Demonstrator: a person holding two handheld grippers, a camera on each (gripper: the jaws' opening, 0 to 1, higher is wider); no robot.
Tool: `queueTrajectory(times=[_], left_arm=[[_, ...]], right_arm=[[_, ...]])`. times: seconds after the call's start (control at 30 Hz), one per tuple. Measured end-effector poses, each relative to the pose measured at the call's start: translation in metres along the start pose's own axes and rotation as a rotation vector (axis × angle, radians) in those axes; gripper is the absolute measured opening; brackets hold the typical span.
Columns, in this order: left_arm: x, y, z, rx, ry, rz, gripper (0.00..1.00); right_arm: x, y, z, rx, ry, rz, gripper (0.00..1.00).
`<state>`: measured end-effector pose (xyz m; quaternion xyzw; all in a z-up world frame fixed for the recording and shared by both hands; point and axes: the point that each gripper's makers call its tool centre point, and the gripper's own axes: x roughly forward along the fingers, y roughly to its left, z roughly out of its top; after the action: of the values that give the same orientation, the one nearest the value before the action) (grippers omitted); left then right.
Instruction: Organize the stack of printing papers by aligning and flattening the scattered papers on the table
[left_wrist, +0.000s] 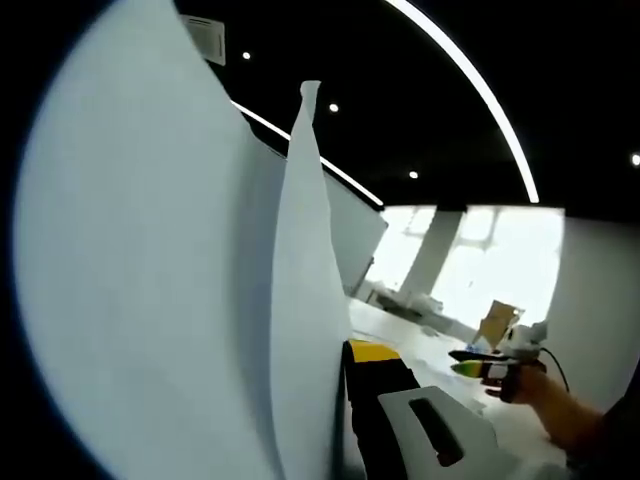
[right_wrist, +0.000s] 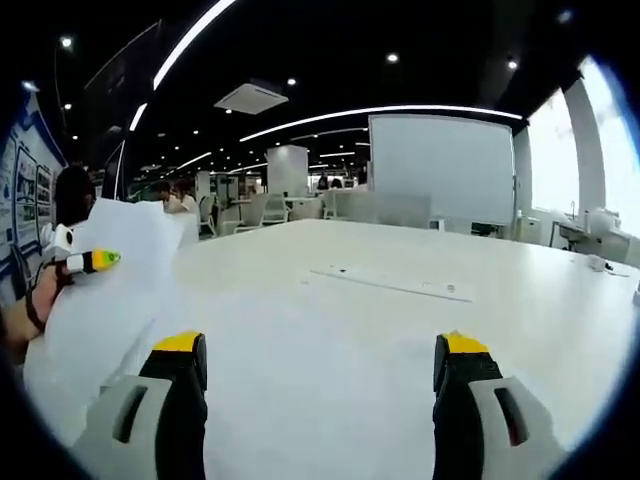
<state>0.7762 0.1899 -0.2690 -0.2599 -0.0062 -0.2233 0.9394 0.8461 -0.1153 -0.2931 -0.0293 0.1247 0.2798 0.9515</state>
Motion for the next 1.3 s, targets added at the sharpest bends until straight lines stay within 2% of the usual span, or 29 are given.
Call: queueTrajectory(times=[1.3], left_arm=[[0.0, 0.0002, -0.0002, 0.002, 0.0, 0.002, 0.06]], right_arm=[[0.0005, -0.0004, -0.0067, 0.007, 0.03, -0.001, 0.89]])
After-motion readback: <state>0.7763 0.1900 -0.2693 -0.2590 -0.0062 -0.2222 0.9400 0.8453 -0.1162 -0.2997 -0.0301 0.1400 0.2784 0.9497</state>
